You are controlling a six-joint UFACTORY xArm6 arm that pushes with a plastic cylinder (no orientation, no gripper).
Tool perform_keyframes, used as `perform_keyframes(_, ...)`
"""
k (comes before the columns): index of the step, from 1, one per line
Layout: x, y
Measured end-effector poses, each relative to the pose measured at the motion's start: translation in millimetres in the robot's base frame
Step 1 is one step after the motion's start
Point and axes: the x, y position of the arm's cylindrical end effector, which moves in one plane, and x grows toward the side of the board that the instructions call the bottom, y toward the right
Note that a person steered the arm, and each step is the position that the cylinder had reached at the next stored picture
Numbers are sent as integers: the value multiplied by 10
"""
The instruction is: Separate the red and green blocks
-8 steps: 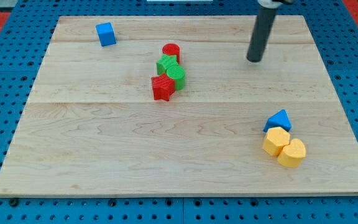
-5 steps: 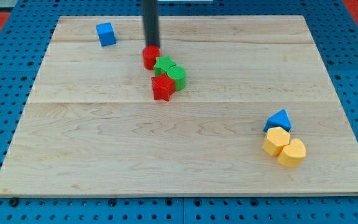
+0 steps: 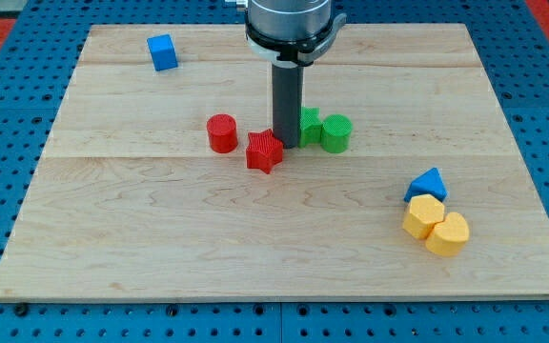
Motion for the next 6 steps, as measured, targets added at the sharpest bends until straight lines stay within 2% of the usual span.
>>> perform_keyframes(2,-339,-285)
perform_keyframes(3,-219,-297)
perform_keyframes(4,-132,105)
perform_keyframes(5,-613,-95)
perform_keyframes(6,-736,193)
